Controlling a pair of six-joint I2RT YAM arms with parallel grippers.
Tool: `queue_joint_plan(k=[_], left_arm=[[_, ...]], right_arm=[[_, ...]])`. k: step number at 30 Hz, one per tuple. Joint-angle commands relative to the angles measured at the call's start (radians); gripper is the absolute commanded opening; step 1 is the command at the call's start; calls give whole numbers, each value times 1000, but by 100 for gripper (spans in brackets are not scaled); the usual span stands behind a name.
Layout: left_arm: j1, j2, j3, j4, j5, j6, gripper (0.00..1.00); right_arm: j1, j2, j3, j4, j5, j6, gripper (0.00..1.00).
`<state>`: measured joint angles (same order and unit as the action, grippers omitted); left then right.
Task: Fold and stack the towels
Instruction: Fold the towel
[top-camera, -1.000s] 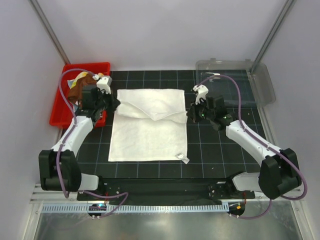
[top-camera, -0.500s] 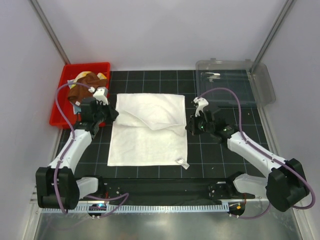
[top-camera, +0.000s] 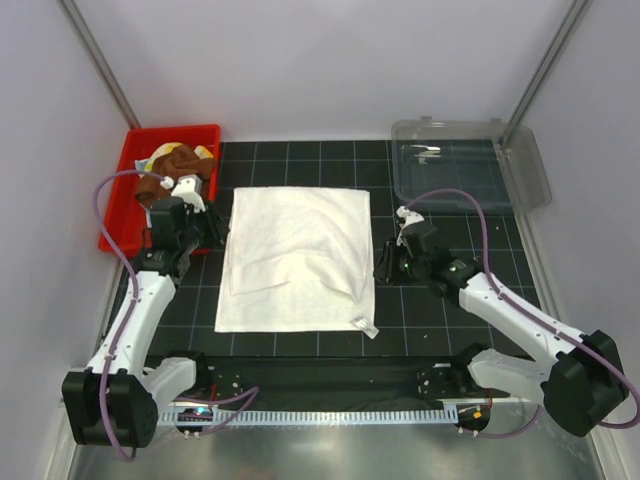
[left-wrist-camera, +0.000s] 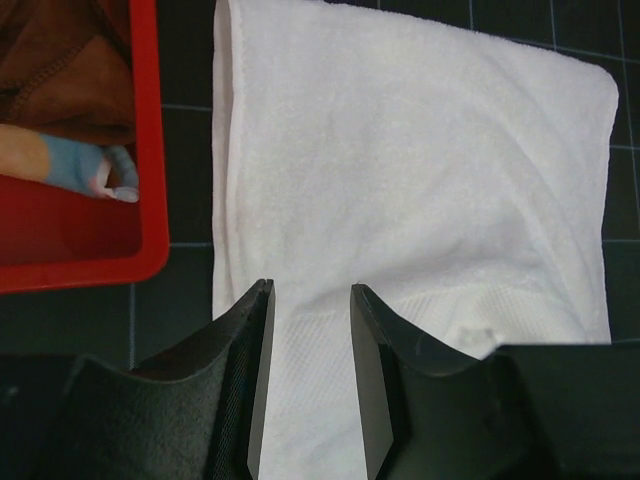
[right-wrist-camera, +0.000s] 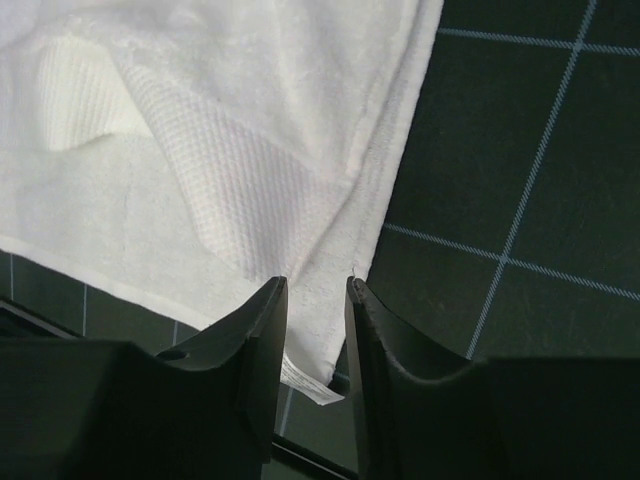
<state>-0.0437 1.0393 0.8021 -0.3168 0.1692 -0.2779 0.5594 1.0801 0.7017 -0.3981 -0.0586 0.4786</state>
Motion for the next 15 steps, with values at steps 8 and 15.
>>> queue_joint_plan(k=[8, 15], left_arm=[[-28, 197, 62, -79, -13, -236, 32], [-117, 205, 48, -119, -160, -294, 35]], right_arm=[[0, 410, 145, 125, 184, 267, 40], [4, 533, 174, 136, 285, 246, 38]])
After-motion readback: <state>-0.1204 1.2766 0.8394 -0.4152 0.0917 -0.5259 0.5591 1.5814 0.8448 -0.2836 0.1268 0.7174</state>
